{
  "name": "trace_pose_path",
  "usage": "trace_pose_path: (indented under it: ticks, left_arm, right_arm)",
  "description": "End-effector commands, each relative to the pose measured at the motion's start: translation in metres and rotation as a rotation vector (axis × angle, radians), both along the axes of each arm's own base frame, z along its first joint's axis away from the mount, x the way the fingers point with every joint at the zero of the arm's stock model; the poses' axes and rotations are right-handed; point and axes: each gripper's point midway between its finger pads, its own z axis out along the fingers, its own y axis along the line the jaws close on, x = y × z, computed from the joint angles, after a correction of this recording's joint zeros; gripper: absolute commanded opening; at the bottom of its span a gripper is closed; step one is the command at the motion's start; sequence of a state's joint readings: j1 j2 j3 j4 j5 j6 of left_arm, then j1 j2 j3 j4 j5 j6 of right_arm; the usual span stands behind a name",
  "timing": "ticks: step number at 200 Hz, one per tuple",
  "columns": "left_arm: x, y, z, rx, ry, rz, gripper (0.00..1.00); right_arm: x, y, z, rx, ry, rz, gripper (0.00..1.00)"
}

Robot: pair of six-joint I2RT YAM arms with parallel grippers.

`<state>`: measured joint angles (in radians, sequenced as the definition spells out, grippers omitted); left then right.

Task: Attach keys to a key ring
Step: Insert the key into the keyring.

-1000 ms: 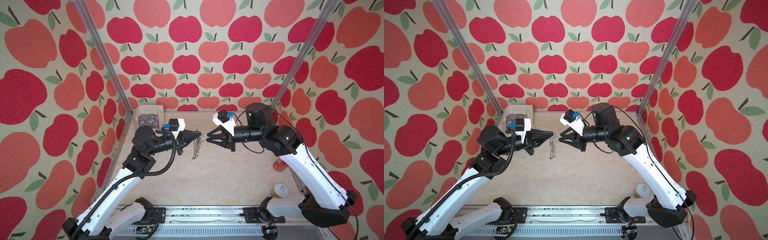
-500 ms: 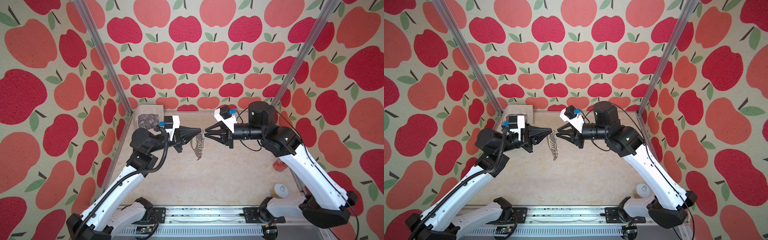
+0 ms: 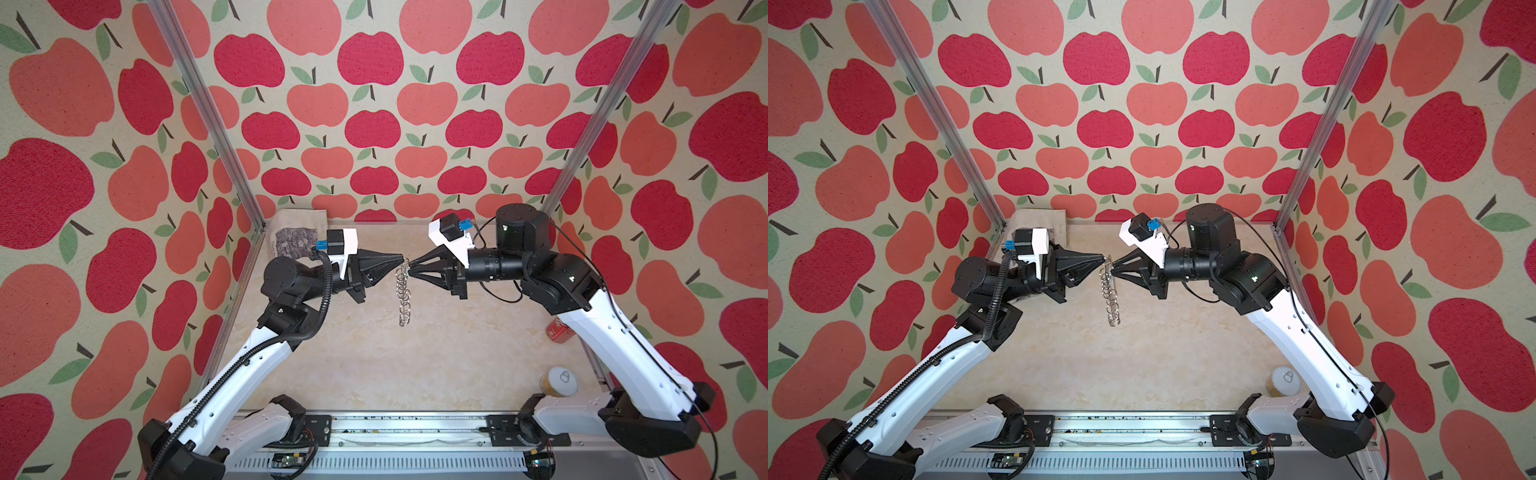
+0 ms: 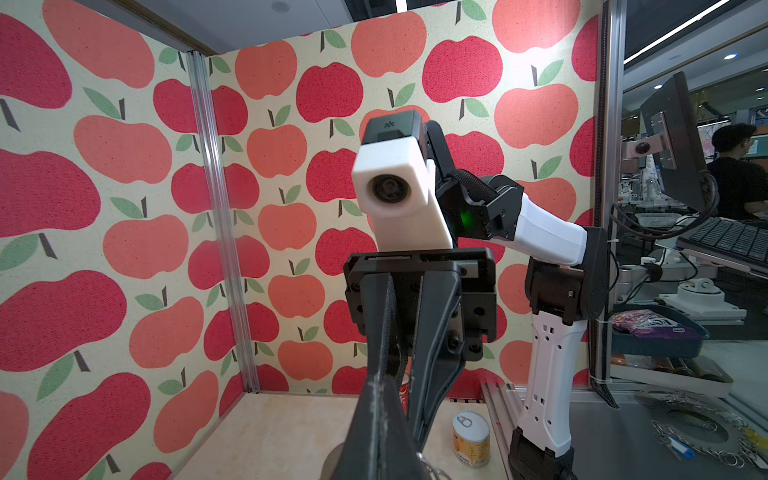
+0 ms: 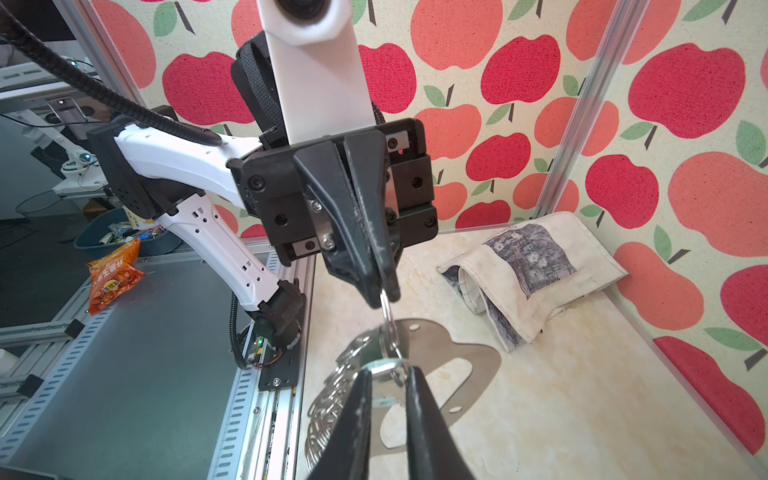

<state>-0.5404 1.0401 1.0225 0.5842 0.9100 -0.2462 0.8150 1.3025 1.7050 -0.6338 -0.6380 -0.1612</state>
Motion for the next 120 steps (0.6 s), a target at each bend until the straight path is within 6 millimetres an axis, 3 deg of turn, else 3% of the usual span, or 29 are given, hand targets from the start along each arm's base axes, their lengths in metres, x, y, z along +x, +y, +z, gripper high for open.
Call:
trace_pose_path:
  ticks: [1,120]
  left_arm:
    - [-0.008,0.002,0.008,-0.022,-0.041,-0.028,0.0]
    - [-0.008,0.006,0.012,-0.038,-0.059,0.002,0.0]
  right_arm:
    - [-0.005,-0.005,0.012,0.042,-0.017,0.007,0.18]
    - [-0.006,-0.004,0.003,0.023,0.008,0.012,0.05]
